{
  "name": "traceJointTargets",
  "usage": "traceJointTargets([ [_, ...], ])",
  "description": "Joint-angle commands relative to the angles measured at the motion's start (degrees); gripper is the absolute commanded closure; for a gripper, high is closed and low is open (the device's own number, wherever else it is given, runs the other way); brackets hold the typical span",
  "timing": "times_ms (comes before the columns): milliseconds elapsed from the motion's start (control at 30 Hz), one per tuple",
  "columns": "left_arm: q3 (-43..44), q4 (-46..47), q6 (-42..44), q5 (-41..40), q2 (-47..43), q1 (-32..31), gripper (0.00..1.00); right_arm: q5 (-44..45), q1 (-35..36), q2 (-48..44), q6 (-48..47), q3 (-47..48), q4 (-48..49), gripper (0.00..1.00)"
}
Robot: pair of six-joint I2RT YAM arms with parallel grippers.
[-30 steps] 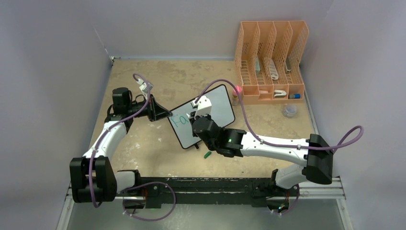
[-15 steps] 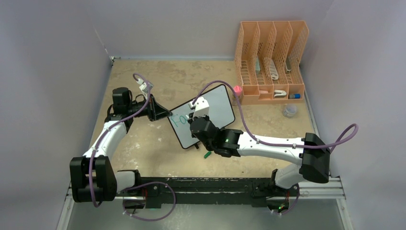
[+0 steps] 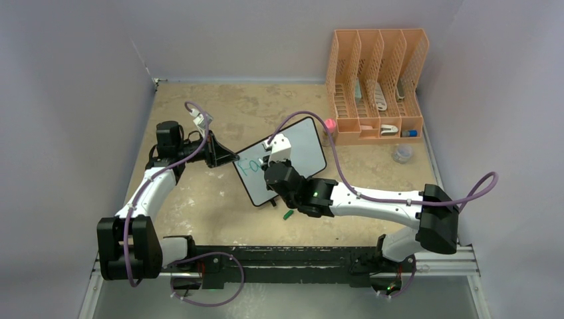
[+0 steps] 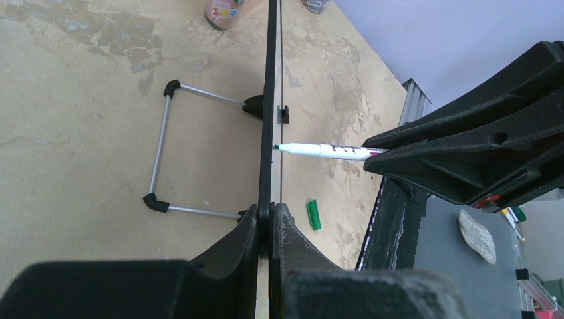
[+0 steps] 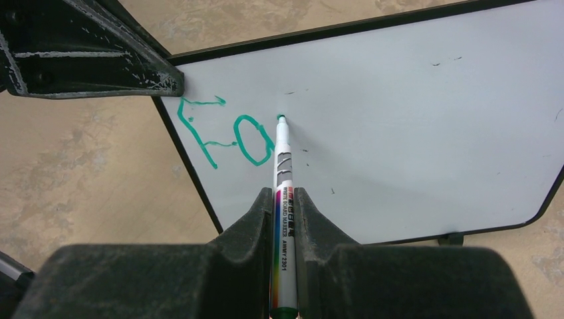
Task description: Write a sentence on the whiteboard
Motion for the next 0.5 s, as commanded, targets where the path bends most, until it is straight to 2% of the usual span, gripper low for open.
traceJointTargets([
  [0,1.4,-1.4,1.7,0.5,0.6,-0.9,1.00,0.1,-1.1,-1.9,-1.6,0.5,1.9,1.00],
  [467,1.5,-1.3,1.7,0.3,1.0,-0.9,1.00,-2.8,-1.0,-4.6,-1.3,-1.1,-0.1,1.00],
])
